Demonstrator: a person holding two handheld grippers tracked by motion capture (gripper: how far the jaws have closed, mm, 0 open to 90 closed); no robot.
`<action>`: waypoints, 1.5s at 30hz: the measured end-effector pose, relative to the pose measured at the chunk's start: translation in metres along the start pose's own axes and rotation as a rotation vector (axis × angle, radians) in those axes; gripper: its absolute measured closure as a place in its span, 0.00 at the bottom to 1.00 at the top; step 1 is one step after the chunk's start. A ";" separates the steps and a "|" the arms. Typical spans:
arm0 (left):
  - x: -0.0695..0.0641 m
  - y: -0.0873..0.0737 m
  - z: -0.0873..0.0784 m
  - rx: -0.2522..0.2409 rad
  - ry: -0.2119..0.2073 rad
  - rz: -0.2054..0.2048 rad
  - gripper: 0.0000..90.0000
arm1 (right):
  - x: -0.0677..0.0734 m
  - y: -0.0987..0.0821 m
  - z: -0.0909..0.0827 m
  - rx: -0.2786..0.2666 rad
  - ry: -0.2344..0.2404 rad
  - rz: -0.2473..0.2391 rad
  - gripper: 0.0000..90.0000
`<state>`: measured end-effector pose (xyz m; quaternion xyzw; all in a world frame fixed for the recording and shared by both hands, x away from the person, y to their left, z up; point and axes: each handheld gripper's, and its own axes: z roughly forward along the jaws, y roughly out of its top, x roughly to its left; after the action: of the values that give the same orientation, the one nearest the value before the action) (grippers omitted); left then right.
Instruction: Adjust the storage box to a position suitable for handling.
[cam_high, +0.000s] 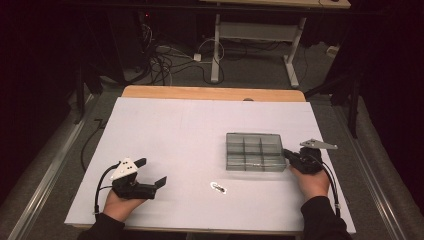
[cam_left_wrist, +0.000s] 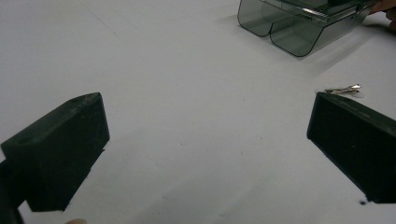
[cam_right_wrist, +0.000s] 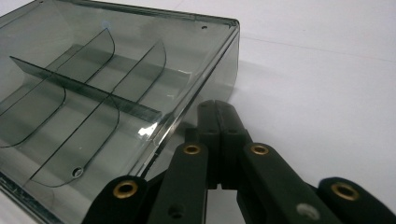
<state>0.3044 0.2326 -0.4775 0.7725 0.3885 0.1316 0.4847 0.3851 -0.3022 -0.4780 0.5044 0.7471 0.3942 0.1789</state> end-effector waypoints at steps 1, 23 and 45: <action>0.000 0.000 0.000 0.001 0.000 0.000 0.00 | 0.002 0.000 0.001 0.000 0.004 -0.005 1.00; 0.002 0.000 -0.001 0.000 -0.007 0.000 0.00 | 0.068 0.020 0.032 0.022 0.082 -0.101 1.00; 0.004 0.000 -0.002 -0.002 -0.008 -0.002 0.00 | 0.102 0.016 0.042 0.077 0.124 -0.167 1.00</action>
<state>0.3056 0.2365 -0.4770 0.7721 0.3873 0.1284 0.4872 0.3792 -0.1905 -0.4789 0.4215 0.8108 0.3794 0.1451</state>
